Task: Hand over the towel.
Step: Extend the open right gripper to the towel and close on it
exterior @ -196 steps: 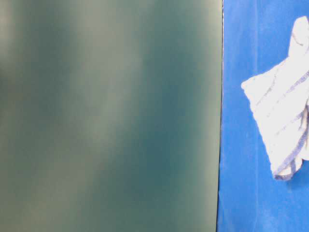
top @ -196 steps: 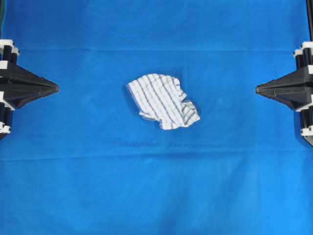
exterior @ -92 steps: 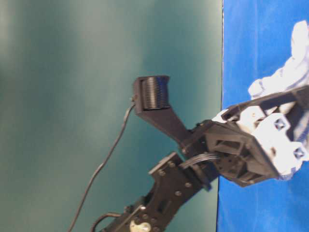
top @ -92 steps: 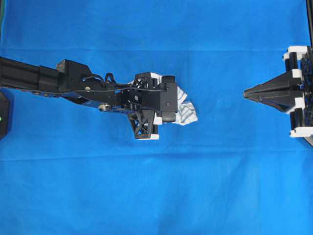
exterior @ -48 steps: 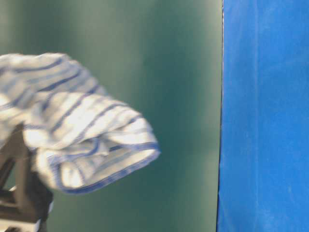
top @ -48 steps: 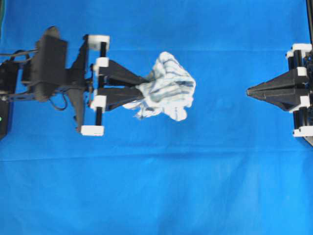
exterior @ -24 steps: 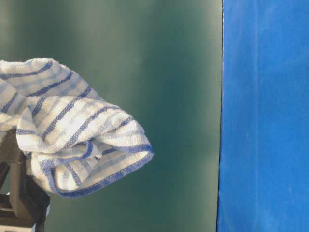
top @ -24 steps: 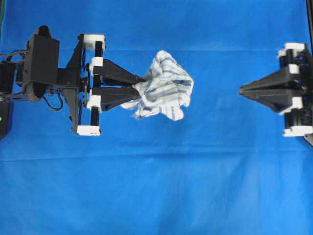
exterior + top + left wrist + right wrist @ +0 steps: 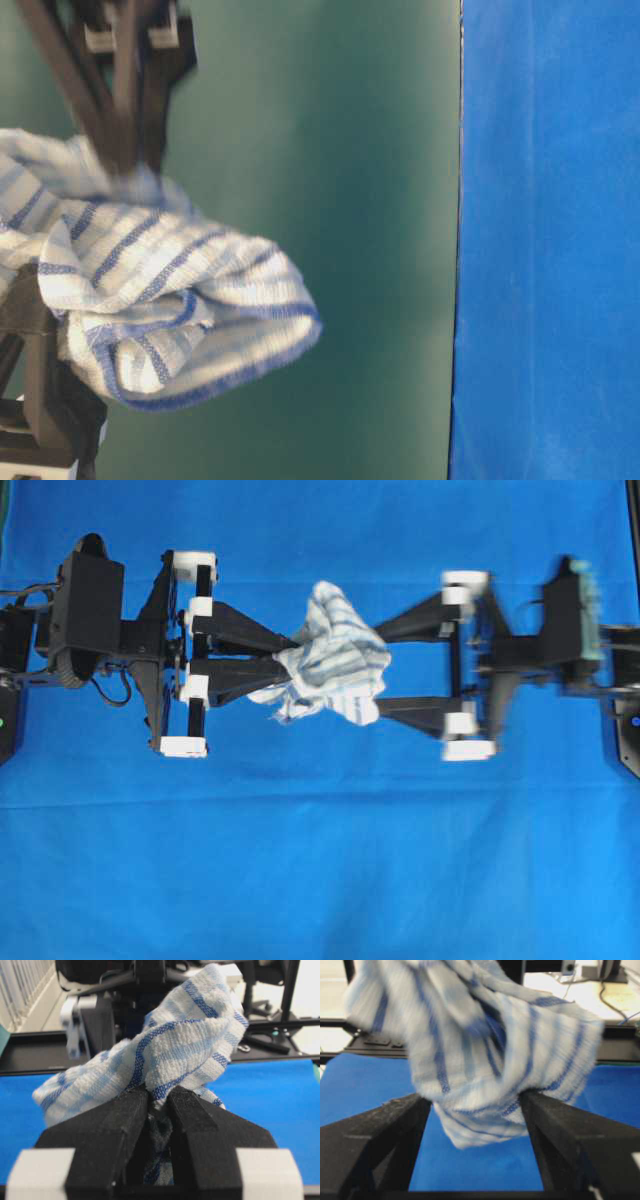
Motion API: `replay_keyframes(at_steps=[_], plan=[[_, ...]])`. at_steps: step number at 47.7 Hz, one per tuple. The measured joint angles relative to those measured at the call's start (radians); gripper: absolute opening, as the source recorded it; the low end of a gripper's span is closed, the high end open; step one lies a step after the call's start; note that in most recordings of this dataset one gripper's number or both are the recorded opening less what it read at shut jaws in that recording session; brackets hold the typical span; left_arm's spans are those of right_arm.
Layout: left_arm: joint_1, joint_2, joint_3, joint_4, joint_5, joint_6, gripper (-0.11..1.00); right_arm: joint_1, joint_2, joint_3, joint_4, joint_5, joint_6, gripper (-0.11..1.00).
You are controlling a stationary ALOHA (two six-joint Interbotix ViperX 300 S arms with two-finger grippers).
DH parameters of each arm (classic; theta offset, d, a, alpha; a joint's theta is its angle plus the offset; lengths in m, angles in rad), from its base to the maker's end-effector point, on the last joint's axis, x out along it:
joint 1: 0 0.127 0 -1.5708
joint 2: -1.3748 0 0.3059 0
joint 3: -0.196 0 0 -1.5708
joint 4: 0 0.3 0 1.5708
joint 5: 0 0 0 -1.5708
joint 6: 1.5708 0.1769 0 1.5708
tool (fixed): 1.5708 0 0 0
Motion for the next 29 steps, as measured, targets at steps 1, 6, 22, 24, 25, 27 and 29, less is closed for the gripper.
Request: replay_keyframes(at_steps=[1, 6, 22, 24, 25, 27, 29], plan=[[0.0, 0.0, 0.0, 0.0, -0.002, 0.0, 0.07, 0.0, 0.018, -0.017, 0.0, 0.0, 0.0, 0.72], [-0.002, 0.003, 0.0, -0.002, 0.0, -0.002, 0.07, -0.002, 0.103, -0.089, 0.0, 0.0, -0.003, 0.72], [-0.003, 0.006, 0.0, -0.005, 0.0, -0.003, 0.07, -0.005, 0.207, -0.204, -0.002, 0.011, -0.011, 0.71], [-0.002, 0.006, 0.002, -0.005, 0.0, -0.003, 0.07, -0.005, 0.207, -0.206, 0.0, 0.014, -0.011, 0.7], [-0.002, 0.006, 0.0, -0.003, 0.0, -0.003, 0.07, -0.005, 0.207, -0.204, -0.002, 0.018, -0.011, 0.68], [-0.002, 0.008, 0.0, -0.003, 0.0, -0.003, 0.07, -0.005, 0.207, -0.206, -0.002, 0.029, -0.014, 0.61], [-0.002, 0.008, 0.0, -0.005, 0.0, -0.003, 0.07, -0.005, 0.207, -0.206, -0.002, 0.04, -0.015, 0.51]])
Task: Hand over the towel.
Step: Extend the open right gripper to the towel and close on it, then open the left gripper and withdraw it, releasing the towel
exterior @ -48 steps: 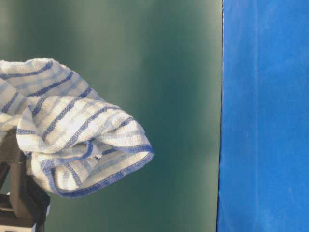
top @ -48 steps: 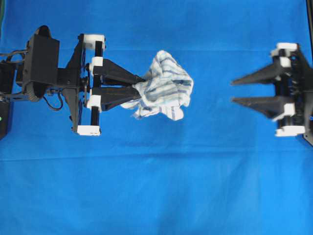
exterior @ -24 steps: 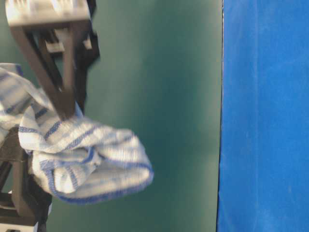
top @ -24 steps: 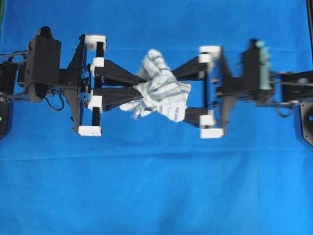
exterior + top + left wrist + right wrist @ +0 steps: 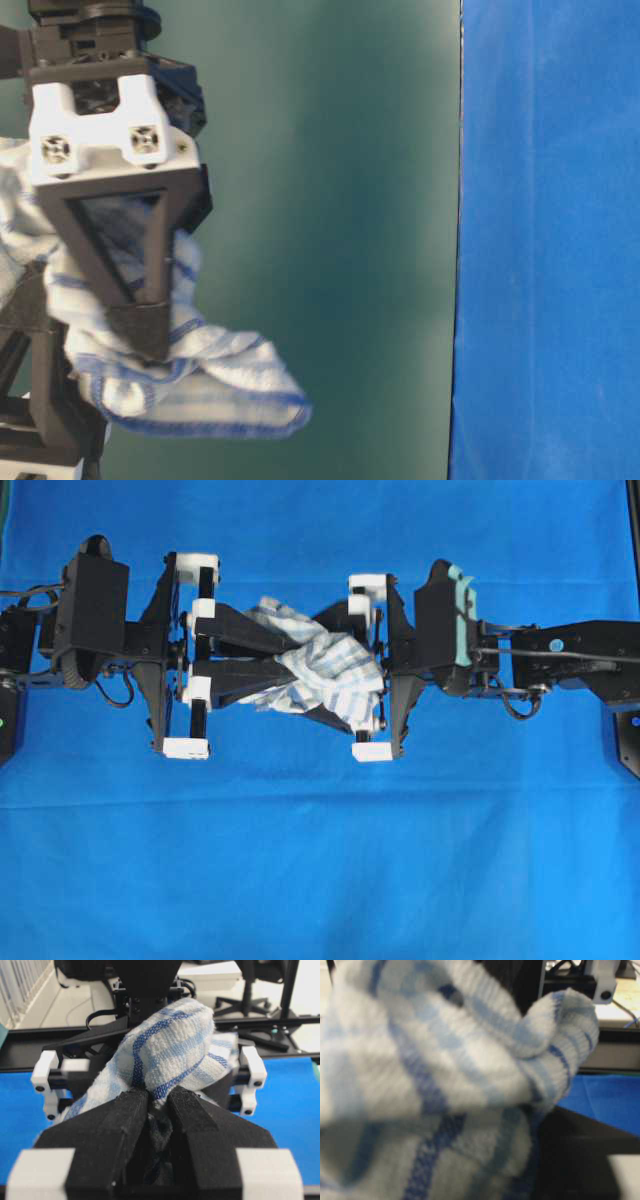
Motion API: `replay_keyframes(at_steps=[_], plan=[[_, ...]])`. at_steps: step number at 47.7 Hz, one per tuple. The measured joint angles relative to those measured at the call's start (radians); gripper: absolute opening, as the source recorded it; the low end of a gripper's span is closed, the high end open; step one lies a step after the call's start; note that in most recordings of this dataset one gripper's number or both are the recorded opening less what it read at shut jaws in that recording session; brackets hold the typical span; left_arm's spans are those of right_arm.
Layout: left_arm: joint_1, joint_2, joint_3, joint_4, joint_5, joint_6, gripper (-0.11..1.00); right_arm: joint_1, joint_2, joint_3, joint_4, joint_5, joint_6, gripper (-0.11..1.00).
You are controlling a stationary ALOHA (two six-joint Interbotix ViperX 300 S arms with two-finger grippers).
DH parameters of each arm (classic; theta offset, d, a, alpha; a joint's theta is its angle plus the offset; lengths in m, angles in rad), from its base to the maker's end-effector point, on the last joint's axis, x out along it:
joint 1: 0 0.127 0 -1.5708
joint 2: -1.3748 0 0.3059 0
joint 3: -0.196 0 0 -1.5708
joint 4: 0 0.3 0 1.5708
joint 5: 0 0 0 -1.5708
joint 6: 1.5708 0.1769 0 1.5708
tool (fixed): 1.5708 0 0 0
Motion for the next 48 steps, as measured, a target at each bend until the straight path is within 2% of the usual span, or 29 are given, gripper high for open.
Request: replay_keyframes(at_steps=[5, 7, 34, 36, 44, 48], plan=[[-0.002, 0.0, 0.0, 0.002, 0.0, 0.0, 0.07, 0.0, 0.0, -0.002, 0.0, 0.034, -0.005, 0.23], [-0.002, 0.002, 0.0, 0.002, -0.002, 0.0, 0.07, 0.0, 0.0, -0.003, -0.006, 0.046, -0.005, 0.16], [0.003, 0.012, 0.0, 0.0, 0.0, 0.003, 0.09, -0.005, -0.002, -0.009, -0.018, 0.092, 0.003, 0.16], [0.005, 0.012, 0.0, -0.002, 0.0, 0.003, 0.17, -0.003, -0.002, -0.009, -0.02, 0.095, 0.003, 0.16], [0.005, 0.005, 0.005, -0.002, 0.0, 0.003, 0.68, -0.005, -0.012, -0.009, -0.02, 0.101, 0.003, 0.16], [0.005, -0.012, 0.017, 0.0, 0.0, 0.003, 0.87, -0.003, -0.023, -0.002, -0.02, 0.1, 0.005, 0.16]])
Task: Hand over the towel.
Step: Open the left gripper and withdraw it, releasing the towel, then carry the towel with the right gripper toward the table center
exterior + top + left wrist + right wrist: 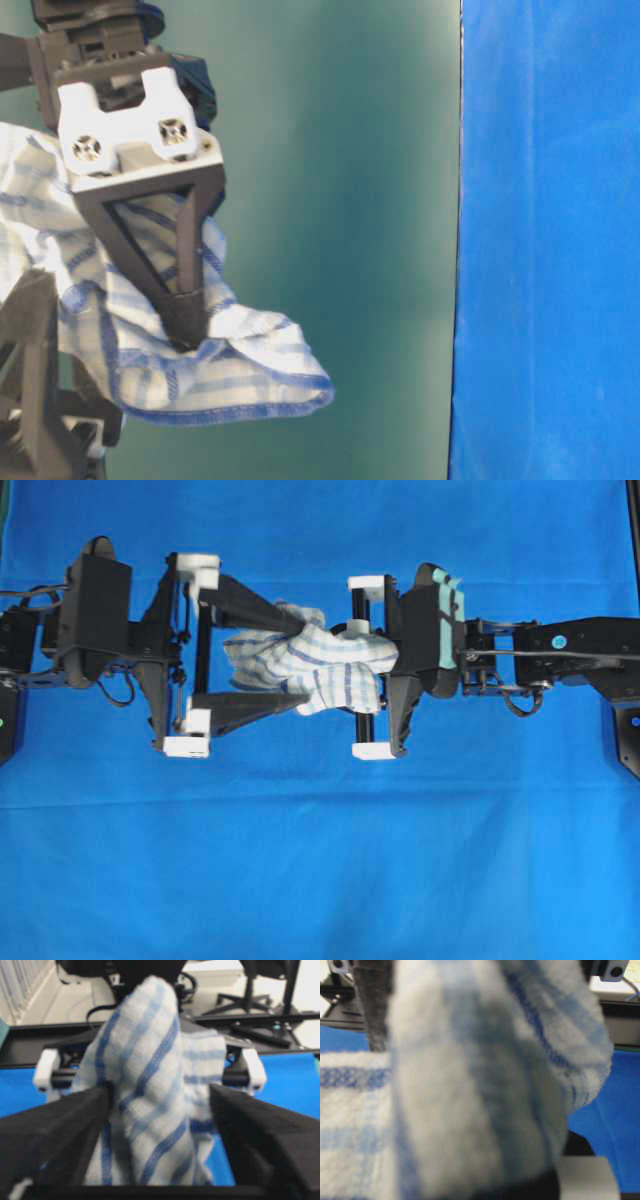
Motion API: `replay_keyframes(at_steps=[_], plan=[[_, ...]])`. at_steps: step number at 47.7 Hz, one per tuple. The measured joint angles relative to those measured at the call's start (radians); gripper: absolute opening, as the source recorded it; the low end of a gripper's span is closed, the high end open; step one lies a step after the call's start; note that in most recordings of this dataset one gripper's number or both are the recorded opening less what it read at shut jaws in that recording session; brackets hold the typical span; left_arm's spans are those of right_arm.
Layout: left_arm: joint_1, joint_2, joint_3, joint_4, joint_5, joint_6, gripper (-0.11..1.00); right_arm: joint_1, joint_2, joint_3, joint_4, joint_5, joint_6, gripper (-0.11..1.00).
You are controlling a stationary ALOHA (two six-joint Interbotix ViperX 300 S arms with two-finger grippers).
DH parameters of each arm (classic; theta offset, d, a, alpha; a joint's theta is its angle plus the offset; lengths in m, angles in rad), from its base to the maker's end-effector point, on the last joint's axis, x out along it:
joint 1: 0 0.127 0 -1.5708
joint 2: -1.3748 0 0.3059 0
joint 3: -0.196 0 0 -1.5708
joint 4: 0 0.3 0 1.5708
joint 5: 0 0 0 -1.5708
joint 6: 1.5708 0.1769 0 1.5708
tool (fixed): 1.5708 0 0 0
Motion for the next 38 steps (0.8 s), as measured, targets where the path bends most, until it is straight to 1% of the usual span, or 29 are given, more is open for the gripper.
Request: replay_keyframes(at_steps=[2, 4, 18, 23, 33, 38], plan=[[0.0, -0.011, 0.008, -0.002, 0.0, 0.0, 0.92, 0.0, -0.008, 0.006, 0.0, 0.002, 0.0, 0.16], [0.0, -0.025, 0.02, -0.002, 0.0, 0.002, 0.94, 0.002, -0.017, 0.017, 0.0, 0.002, 0.0, 0.16], [0.0, -0.216, 0.152, -0.002, 0.006, 0.002, 0.93, 0.005, -0.103, 0.095, 0.0, 0.005, 0.011, 0.16], [0.0, -0.278, 0.176, -0.002, 0.021, 0.002, 0.93, 0.005, -0.123, 0.114, 0.0, 0.026, 0.012, 0.16], [0.0, -0.298, 0.184, -0.002, 0.04, 0.002, 0.93, 0.005, -0.114, 0.104, 0.009, 0.132, 0.018, 0.16], [0.0, -0.293, 0.184, -0.002, 0.04, 0.002, 0.93, 0.005, -0.069, 0.064, 0.018, 0.261, 0.018, 0.16]])
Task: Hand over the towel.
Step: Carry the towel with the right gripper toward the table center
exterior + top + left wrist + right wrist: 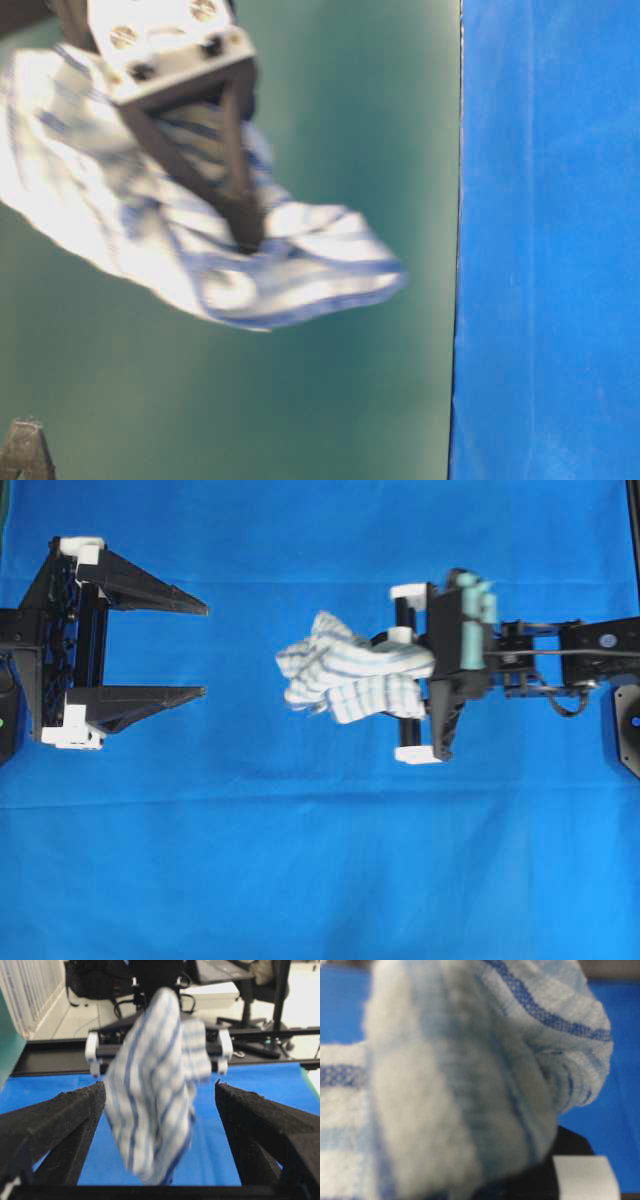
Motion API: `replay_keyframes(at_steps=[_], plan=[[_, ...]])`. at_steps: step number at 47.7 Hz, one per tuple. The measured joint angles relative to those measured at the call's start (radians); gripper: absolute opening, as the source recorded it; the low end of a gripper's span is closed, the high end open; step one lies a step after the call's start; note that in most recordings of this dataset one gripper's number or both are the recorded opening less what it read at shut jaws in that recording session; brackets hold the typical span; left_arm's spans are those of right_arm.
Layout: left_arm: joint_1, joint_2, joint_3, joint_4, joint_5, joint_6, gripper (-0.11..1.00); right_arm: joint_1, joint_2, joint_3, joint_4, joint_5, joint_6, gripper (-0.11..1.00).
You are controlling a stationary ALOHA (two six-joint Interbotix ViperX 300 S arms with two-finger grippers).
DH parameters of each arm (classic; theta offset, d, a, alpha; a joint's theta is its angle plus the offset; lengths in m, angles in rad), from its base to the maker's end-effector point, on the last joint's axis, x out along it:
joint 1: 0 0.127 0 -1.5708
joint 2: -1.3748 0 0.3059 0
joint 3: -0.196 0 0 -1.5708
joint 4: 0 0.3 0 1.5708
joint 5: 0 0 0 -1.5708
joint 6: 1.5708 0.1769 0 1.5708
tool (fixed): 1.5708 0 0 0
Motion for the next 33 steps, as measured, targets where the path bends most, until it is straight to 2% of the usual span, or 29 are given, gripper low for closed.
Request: replay_keyframes(at_steps=[9, 17, 23, 33], plan=[[0.0, 0.003, 0.0, 0.0, 0.008, 0.0, 0.93, -0.006, 0.124, -0.095, 0.003, 0.239, 0.008, 0.16], [0.002, 0.003, 0.0, 0.0, 0.012, 0.0, 0.93, -0.018, 0.265, -0.179, 0.003, 0.394, 0.011, 0.16], [0.002, 0.003, 0.0, 0.0, 0.012, 0.0, 0.93, -0.026, 0.353, -0.213, 0.003, 0.451, 0.014, 0.16], [0.0, 0.005, -0.002, 0.0, 0.023, 0.0, 0.93, -0.028, 0.431, -0.232, 0.003, 0.465, 0.015, 0.16]])
